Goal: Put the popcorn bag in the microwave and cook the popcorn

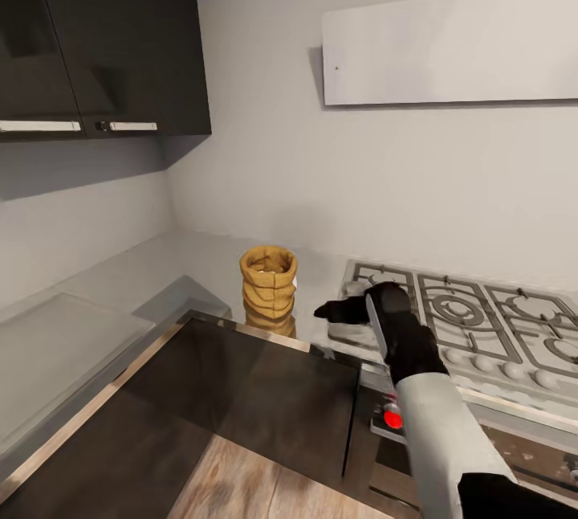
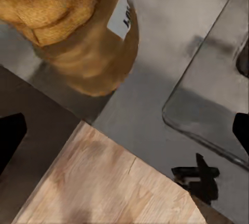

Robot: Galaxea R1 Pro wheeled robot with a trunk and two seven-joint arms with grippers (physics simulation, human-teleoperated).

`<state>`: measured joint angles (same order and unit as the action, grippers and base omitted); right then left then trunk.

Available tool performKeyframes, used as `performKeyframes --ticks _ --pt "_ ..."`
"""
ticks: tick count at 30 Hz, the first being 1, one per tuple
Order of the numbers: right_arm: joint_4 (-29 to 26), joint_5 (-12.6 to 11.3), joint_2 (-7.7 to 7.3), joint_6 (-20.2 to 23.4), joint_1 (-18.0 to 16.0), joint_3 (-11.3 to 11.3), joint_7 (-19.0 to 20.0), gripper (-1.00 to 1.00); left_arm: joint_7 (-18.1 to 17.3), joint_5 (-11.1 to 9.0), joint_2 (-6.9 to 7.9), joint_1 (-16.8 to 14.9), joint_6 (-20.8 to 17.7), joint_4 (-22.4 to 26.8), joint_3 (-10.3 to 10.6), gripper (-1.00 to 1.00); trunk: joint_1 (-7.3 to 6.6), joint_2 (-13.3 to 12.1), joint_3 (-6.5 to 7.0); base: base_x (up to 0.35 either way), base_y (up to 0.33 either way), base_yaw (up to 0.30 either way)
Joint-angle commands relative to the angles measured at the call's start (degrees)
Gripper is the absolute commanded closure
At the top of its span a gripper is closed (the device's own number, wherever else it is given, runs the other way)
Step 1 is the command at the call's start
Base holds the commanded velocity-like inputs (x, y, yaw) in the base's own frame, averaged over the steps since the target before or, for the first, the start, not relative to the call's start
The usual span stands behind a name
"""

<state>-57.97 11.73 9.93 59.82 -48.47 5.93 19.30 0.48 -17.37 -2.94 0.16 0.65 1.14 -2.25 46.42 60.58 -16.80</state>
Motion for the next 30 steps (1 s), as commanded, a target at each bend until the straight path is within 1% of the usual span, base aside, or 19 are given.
performKeyframes --ticks 1,3,4,6,7,9,11,12,13,14,15,16,17,19,21,30 --pt "0.2 0.6 0.07 0.2 -3.2 0.2 0.3 -1.0 0.0 -0.2 0.01 0.0 0.1 0.1 -0.2 -1.0 0.01 0.0 -0.07 0.0 0.0 0.0" --pt "0.6 0.6 0.07 0.2 -7.1 0.2 0.1 -1.0 0.0 -0.2 0.03 0.0 0.1 0.1 -0.1 -1.0 0.01 0.0 -0.07 0.0 0.0 0.0" --pt "1.3 0.6 0.07 0.2 -10.2 0.2 -0.1 -1.0 0.0 -0.2 0.03 0.0 0.1 0.1 -0.1 -1.0 0.01 0.0 -0.07 0.0 0.0 0.0" --pt "3.4 0.6 0.07 0.2 -14.6 0.2 -1.1 -1.0 0.0 -0.2 0.02 0.0 0.1 0.1 -0.2 -1.0 0.01 0.0 -0.07 0.0 0.0 0.0" --pt "6.2 0.7 0.07 0.2 -17.9 0.3 -2.5 -1.0 0.0 -0.2 0.01 0.0 0.1 0.1 -0.2 -1.0 0.01 0.0 -0.07 0.0 0.0 0.0" --pt "10.8 0.7 0.07 0.2 -21.8 0.4 -4.9 -1.0 0.0 -0.2 0.03 0.0 0.1 0.1 -0.1 -1.0 0.01 0.0 -0.07 0.0 0.0 0.0" --pt "17.1 0.7 0.07 0.2 -26.8 0.6 -9.5 -1.0 0.0 -0.2 0.04 0.0 0.1 0.1 -0.2 -1.0 0.01 0.0 -0.07 0.0 0.0 0.0" --pt "18.9 0.6 0.07 0.2 -28.5 0.7 -12.3 -1.0 0.0 -0.2 0.04 0.0 0.1 0.1 -0.1 -1.0 0.01 0.0 -0.07 0.0 0.0 0.0" --pt "19.4 0.4 0.07 0.2 -29.1 0.8 -14.1 -1.0 0.0 -0.2 0.04 0.0 0.1 0.1 -0.1 -1.0 0.01 0.0 -0.07 0.0 0.0 0.0" --pt "19.1 -0.9 0.07 0.2 -29.7 1.4 -17.0 -1.0 0.0 -0.2 0.04 0.0 0.1 0.1 -0.1 -1.0 0.01 0.0 -0.07 0.0 0.0 0.0" --pt "18.1 -2.8 0.07 0.2 -30.0 2.4 -19.4 -1.0 0.0 -0.2 0.04 0.0 0.1 0.1 -0.2 -1.0 0.01 0.0 -0.07 0.0 0.0 0.0" --pt "17.6 -4.0 0.07 0.2 -30.1 2.9 -20.8 -1.0 0.0 -0.2 0.04 0.0 0.1 0.2 -0.2 -1.0 0.01 0.0 -0.07 0.0 0.0 0.0" --pt "17.2 -5.8 0.07 0.2 -30.2 3.5 -22.7 -1.0 0.0 -0.2 0.04 0.0 0.1 0.2 -0.2 -1.0 0.01 0.0 -0.07 0.0 0.0 0.0" --pt "16.8 -6.6 0.07 0.2 -30.3 3.7 -23.9 -1.0 0.0 -0.2 0.04 0.0 0.1 0.2 -0.1 -1.0 0.01 0.0 -0.07 0.0 0.0 0.0" --pt "16.6 -6.9 0.07 0.2 -30.3 3.8 -24.3 -1.0 0.0 -0.2 0.04 0.0 0.1 0.2 -0.2 -1.0 0.01 0.0 -0.07 0.0 0.0 0.0" --pt "16.7 -7.1 0.07 0.2 -30.3 4.0 -24.4 -1.0 0.0 -0.2 0.04 0.0 0.1 0.2 -0.2 -1.0 0.01 0.0 -0.07 0.0 0.0 0.0"
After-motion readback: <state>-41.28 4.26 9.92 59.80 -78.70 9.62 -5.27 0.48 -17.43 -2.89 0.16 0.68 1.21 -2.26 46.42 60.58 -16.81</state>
